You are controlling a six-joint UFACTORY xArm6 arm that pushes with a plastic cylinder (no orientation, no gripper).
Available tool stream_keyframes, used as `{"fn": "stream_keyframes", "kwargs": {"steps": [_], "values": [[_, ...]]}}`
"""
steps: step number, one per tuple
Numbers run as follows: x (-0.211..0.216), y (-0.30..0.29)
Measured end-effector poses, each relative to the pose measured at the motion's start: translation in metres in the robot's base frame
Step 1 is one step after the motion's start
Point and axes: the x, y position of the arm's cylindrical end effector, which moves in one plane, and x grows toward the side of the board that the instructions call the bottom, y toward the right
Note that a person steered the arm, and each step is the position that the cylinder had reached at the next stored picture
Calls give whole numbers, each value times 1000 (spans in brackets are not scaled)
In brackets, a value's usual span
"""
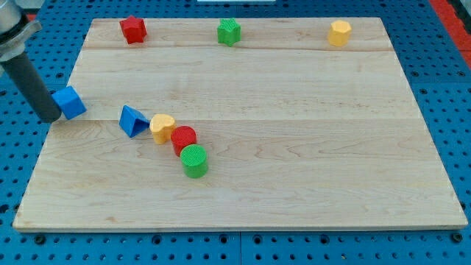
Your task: Keep green circle vertically below yellow hexagon
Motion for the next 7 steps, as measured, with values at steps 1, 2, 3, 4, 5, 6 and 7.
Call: {"fn": "stream_keyframes", "kwargs": {"steps": [1, 2, 3, 4, 5, 6, 7], "values": [[-20, 7], [-36, 13], [-38, 2], [-38, -5], [-37, -5], [-11, 11], [38, 23]]}}
